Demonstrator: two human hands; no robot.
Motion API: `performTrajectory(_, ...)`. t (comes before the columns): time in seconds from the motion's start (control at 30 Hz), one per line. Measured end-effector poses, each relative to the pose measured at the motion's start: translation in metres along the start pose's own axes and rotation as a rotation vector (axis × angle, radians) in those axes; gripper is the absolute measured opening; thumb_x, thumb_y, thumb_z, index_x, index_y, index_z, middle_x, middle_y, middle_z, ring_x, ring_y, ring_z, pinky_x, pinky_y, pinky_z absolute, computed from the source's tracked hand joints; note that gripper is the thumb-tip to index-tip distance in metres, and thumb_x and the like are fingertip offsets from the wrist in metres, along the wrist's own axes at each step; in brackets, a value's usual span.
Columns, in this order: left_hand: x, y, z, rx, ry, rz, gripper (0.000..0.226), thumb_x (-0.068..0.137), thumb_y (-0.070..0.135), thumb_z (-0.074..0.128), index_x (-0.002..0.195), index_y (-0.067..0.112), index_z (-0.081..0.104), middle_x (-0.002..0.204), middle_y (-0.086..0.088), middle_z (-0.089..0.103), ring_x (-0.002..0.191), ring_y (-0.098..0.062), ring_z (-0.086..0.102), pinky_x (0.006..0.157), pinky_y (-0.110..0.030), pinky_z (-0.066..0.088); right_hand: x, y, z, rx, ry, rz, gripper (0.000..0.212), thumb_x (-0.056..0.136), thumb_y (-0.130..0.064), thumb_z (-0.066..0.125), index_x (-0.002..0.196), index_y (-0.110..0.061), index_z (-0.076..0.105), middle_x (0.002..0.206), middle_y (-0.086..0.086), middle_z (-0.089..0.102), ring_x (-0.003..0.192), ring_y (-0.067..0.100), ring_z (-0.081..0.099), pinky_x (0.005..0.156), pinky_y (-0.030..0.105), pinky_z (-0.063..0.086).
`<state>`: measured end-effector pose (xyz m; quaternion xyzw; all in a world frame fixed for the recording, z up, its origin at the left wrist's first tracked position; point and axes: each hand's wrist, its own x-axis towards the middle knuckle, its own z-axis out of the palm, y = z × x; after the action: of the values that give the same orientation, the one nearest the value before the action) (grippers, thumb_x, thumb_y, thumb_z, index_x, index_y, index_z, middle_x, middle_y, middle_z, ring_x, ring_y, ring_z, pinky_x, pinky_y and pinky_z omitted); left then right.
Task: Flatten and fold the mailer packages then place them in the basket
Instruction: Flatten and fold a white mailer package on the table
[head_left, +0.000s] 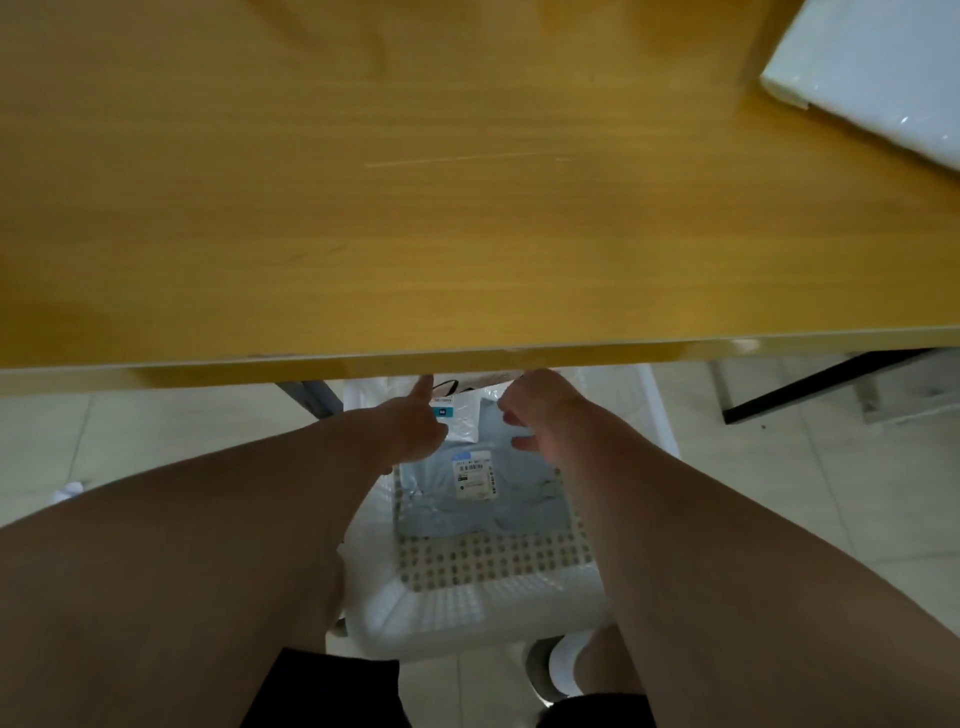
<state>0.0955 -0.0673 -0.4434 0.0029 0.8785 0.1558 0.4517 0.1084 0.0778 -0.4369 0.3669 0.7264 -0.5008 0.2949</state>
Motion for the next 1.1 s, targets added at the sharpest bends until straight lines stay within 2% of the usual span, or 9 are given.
performTrajectory(0.1,-0.001,0.000,-0.003,0.006,-0.008,-0.002,0.076,0.103,0.030,0.043,0.155,0.028,-0.012,0.144,-0.017,0.046,0.096,-0.025,0.061,0.082,-0.038,0.056,-0.005,0.006,0.000,-0.099,-0.095,0.017,0.060,0.098,-0.010,0.051,0.151,-0.026,0.029,0.130,0.012,0.056,0.113,0.028,0.058,0.093,0.044,0.053)
performTrajectory(0.3,-0.024,0.011,-0.018,0.105,0.030,0.050,0.073,0.104,0.033,0.042,0.156,0.023,-0.009,0.136,-0.021,0.051,0.093,-0.028,0.061,0.058,-0.028,0.047,-0.026,0.006,-0.011,-0.305,-0.116,-0.033,0.038,0.100,-0.017,0.051,0.137,-0.012,0.048,0.128,0.010,0.059,0.113,0.025,0.062,0.094,0.039,0.052)
performTrajectory(0.47,-0.053,0.019,-0.031,0.203,0.057,0.080,0.075,0.102,0.037,0.044,0.157,0.020,-0.004,0.149,-0.020,0.041,0.123,-0.032,0.054,0.081,-0.027,0.043,-0.055,-0.013,-0.019,-0.421,-0.116,-0.102,0.040,0.100,-0.020,0.052,0.139,-0.012,0.048,0.128,0.010,0.061,0.113,0.025,0.063,0.098,0.041,0.051)
performTrajectory(0.57,-0.086,0.027,-0.041,0.246,0.075,0.123,0.070,0.103,0.037,0.042,0.157,0.016,0.002,0.153,-0.017,0.035,0.130,-0.029,0.047,0.090,-0.025,0.040,-0.087,-0.027,-0.029,-0.528,-0.104,-0.196,0.038,0.098,-0.017,0.054,0.135,-0.006,0.052,0.131,0.014,0.059,0.115,0.030,0.061,0.079,0.034,0.051)
performTrajectory(0.7,-0.144,0.042,-0.052,0.323,0.086,0.200,0.066,0.104,0.041,0.037,0.157,0.017,0.006,0.162,-0.007,0.020,0.141,-0.022,0.035,0.101,-0.025,0.037,-0.139,-0.035,-0.043,-0.663,-0.036,-0.281,0.037,0.099,-0.017,0.051,0.133,-0.004,0.053,0.094,0.007,0.060,0.076,0.020,0.057,0.056,0.025,0.042)
performTrajectory(0.77,-0.171,0.051,-0.054,0.365,0.099,0.229,0.065,0.104,0.044,0.036,0.157,0.018,0.009,0.163,-0.005,0.016,0.143,-0.022,0.031,0.107,-0.027,0.034,-0.164,-0.034,-0.052,-0.680,-0.010,-0.269,0.031,0.100,-0.013,0.047,0.130,-0.005,0.052,0.109,0.013,0.061,0.089,0.023,0.060,0.054,0.025,0.038)
performTrajectory(0.83,-0.195,0.060,-0.053,0.376,0.113,0.250,0.064,0.103,0.046,0.038,0.157,0.021,0.015,0.161,-0.004,0.021,0.139,-0.023,0.038,0.106,-0.032,0.040,-0.191,-0.032,-0.060,-0.758,-0.011,-0.289,0.031,0.101,-0.011,0.044,0.131,-0.005,0.051,0.128,0.015,0.057,0.103,0.024,0.059,0.047,0.017,0.036)
performTrajectory(0.93,-0.225,0.071,-0.053,0.308,0.109,0.270,0.062,0.100,0.047,0.044,0.154,0.024,0.025,0.146,-0.004,0.044,0.115,-0.019,0.060,0.093,-0.038,0.055,-0.227,-0.029,-0.076,-0.760,0.075,-0.408,0.034,0.100,-0.014,0.049,0.132,-0.005,0.055,0.122,0.011,0.061,0.090,0.021,0.063,0.051,0.018,0.040)
performTrajectory(1.1,-0.265,0.085,-0.063,0.084,0.162,0.330,0.042,0.101,0.037,0.048,0.131,0.007,0.052,0.110,-0.004,0.063,0.085,-0.013,0.068,0.077,-0.035,0.061,-0.255,-0.035,-0.098,-0.666,0.228,-0.478,0.009,0.095,-0.014,0.052,0.092,-0.010,0.059,0.105,0.015,0.071,0.080,0.022,0.062,0.064,0.029,0.047)
